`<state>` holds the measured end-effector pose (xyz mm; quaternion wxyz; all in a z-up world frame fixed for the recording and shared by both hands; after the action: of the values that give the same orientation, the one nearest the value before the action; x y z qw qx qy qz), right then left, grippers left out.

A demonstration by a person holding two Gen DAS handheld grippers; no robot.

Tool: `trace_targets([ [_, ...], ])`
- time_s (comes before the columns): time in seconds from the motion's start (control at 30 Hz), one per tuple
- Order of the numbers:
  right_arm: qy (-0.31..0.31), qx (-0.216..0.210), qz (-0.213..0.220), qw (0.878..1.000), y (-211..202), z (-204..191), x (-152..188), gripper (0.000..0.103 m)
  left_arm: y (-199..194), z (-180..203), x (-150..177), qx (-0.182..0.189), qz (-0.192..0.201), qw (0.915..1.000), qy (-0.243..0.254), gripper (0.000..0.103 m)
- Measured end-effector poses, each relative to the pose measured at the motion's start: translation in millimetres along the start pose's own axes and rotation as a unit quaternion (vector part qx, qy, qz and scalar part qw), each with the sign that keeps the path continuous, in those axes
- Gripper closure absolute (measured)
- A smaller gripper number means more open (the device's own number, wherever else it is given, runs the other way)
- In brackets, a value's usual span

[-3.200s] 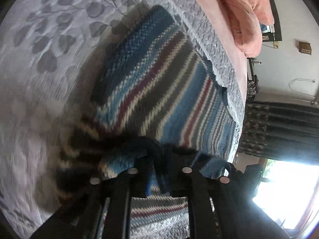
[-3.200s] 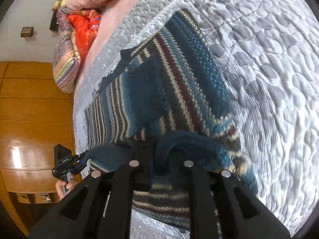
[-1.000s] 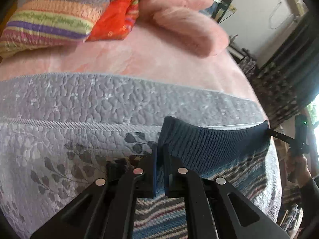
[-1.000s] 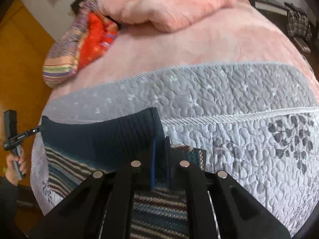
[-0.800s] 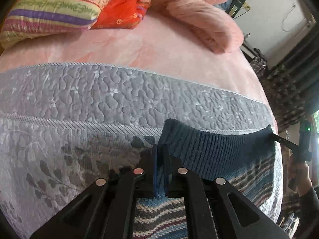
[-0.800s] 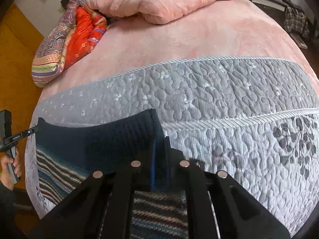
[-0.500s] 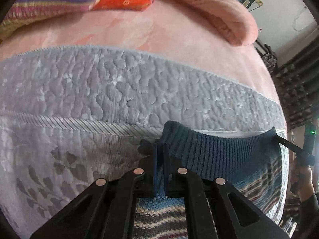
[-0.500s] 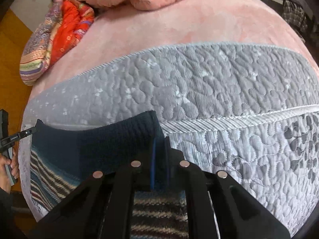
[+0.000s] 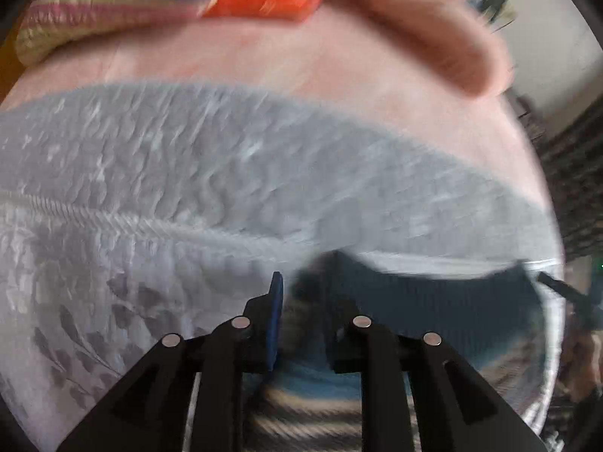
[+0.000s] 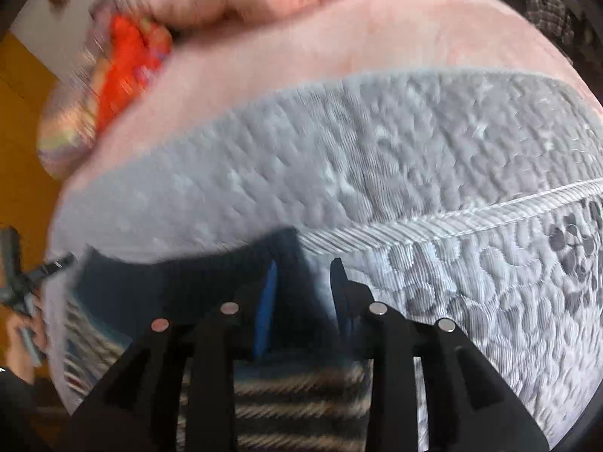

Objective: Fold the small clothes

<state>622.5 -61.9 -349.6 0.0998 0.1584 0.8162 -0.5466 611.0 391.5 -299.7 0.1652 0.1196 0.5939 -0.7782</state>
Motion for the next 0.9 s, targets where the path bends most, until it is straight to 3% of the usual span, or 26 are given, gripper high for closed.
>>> trace_targets([
  [0.1, 0.017, -0.042, -0.016, 0.999, -10.2, 3.4, 15.5, 0.076, -9.7, 25.0, 14.8, 0.084, -0.006, 0.9963, 0.016, 0.085],
  [0.17, 0.029, -0.06, -0.051, 0.997, 0.2, 9.2, 32.3, 0.079, 5.1, 24.7, 24.9, 0.07, -0.03, 0.9969, 0.018, 0.084],
  [0.2, 0.031, -0.051, -0.057, 0.997, 4.9, 13.0, 37.1, 0.085, 13.3, 20.1, 27.9, 0.059, -0.041, 0.9973, 0.011, 0.084],
  [0.27, 0.044, -0.034, -0.063, 0.996, 15.9, 27.5, 42.5, 0.103, 32.5, 3.7, 36.1, 0.027, -0.065, 0.9975, -0.008, 0.101],
  [0.4, 0.064, -0.051, -0.064, 0.995, 8.3, 31.8, 39.9, 0.103, 22.2, 2.9, 37.4, 0.034, -0.047, 0.9981, -0.021, 0.101],
  [0.43, 0.059, -0.06, -0.06, 0.995, -1.2, 28.3, 41.3, 0.096, 11.9, 2.9, 37.0, 0.04, -0.037, 0.9983, -0.02, 0.099],
  [0.53, 0.043, -0.116, -0.061, 0.99, -32.5, 14.2, 66.6, 0.096, -32.5, 18.3, 54.4, 0.11, -0.001, 0.9939, 0.007, 0.099],
  [0.6, 0.029, -0.126, -0.081, 0.988, -32.0, 8.5, 89.8, 0.096, -38.8, 18.4, 75.5, 0.143, -0.011, 0.9896, 0.008, 0.097],
  [0.67, 0.016, -0.109, -0.098, 0.989, -19.4, 6.5, 108.1, 0.096, -22.8, 10.5, 97.9, 0.119, -0.04, 0.992, 0.007, 0.096],
  [0.7, 0.016, -0.097, -0.097, 0.99, -14.3, 9.5, 110.5, 0.103, -11.9, 3.9, 103.7, 0.101, -0.051, 0.9936, 0.002, 0.098],
  [0.73, 0.024, -0.094, -0.096, 0.991, -10.0, 14.0, 110.4, 0.103, -4.2, -2.9, 108.5, 0.095, -0.055, 0.9939, -0.008, 0.099],
  [0.8, 0.051, -0.094, -0.093, 0.99, -11.7, 19.1, 106.5, 0.103, -0.9, -7.8, 102.7, 0.101, -0.048, 0.9934, -0.026, 0.1],
  [0.87, 0.048, -0.098, -0.086, 0.99, -25.3, 13.3, 107.7, 0.095, -18.5, -3.4, 98.7, 0.095, -0.029, 0.9949, -0.021, 0.098],
  [0.9, 0.042, -0.126, -0.08, 0.988, -42.0, 3.6, 114.6, 0.095, -30.9, -1.2, 100.6, 0.103, -0.02, 0.9943, -0.018, 0.098],
])
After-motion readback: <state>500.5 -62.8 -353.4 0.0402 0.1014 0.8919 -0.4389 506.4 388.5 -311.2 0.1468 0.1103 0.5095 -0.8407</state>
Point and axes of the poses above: each gripper's, at about its wrist camera, not at the fingertips, and y roughly the way its jaws point, z to its right, x to its underside, the point moved 4 cm from there along y, roughly the way its jaws point, and after that the axes turned 5 degrees about y, right-handed, at the moved point
